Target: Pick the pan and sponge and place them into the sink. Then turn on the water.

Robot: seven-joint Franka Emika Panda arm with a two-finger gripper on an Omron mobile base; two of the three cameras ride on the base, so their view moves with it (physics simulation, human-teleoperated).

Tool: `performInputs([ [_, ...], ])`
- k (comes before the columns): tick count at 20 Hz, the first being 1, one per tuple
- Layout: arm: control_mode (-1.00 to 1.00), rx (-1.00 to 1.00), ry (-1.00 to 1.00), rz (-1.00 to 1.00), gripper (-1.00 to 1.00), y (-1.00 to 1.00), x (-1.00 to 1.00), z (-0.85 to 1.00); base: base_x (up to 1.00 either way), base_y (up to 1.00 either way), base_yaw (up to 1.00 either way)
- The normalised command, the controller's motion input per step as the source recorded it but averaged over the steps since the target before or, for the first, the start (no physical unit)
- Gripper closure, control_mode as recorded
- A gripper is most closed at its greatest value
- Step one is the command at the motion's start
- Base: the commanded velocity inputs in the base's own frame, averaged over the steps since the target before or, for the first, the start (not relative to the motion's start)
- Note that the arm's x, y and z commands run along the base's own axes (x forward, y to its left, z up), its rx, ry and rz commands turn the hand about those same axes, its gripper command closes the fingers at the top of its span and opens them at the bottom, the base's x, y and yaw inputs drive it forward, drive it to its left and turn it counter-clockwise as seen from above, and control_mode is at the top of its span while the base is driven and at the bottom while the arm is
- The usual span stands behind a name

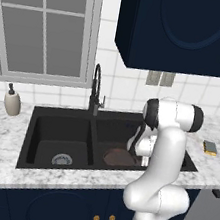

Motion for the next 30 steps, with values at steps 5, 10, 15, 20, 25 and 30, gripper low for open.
performInputs([
  [5, -1.0, 0.0, -0.01, 0.0, 1.0, 0.0, 0.02, -0.03, 0.0, 0.0, 0.0],
  [10, -1.0, 0.02, -0.03, 0.0, -1.0, 0.0, 0.0, 0.01, 0.0, 0.0, 0.0],
  [15, -1.0, 0.02, -0.06, 0.0, -1.0, 0.0, 0.0, 0.17, 0.0, 0.0, 0.0],
  [20, -1.0, 0.01, -0.07, 0.0, -1.0, 0.0, 0.0, 0.6, 0.0, 0.0, 0.0],
  [25, -1.0, 0.01, -0.01, 0.0, -1.0, 0.0, 0.0, 0.92, 0.0, 0.0, 0.0],
  [30, -1.0, 0.01, 0.0, -0.11, -1.0, 0.0, 0.16, 0.96, 0.0, 0.0, 0.0],
])
